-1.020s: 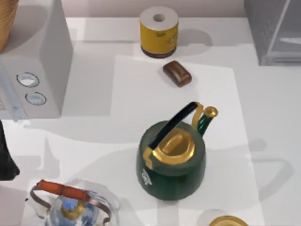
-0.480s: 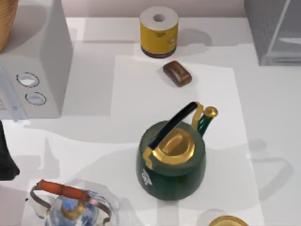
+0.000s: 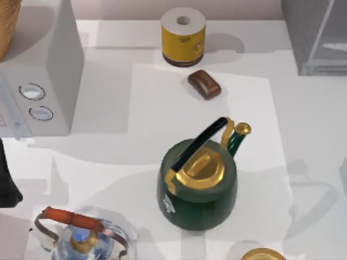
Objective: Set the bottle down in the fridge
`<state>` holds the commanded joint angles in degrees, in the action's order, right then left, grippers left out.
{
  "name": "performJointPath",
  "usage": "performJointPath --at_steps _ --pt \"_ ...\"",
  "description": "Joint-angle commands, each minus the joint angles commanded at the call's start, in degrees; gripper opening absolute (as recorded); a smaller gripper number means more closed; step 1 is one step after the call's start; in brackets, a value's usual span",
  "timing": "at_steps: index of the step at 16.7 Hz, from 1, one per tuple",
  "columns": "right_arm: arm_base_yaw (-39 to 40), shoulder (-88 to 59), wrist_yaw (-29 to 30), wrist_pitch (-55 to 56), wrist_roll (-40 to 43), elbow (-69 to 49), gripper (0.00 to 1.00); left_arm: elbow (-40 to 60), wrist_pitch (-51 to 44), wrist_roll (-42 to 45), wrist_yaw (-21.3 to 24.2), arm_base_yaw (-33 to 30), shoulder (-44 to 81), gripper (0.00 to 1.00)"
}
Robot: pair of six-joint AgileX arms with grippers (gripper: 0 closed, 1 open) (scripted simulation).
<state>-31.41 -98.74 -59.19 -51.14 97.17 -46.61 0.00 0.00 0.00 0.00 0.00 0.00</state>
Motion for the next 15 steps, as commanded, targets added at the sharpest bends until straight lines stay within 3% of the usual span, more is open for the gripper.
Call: performJointPath --at_steps 4,9,15 --pt "9.91 18.18 12.08 8.84 -18.06 8.51 0.01 0.0 0.0 0.0 0.0 0.0 0.0 1.0" --pt "21.64 50.93 30.73 25.01 -50.4 21.95 0.01 0.0 0.0 0.0 0.0 0.0 0.0 1.0" --pt "29.31 85.13 50.03 42.79 -83.7 37.7 0.01 0.0 0.0 0.0 0.0 0.0 0.0 1.0"
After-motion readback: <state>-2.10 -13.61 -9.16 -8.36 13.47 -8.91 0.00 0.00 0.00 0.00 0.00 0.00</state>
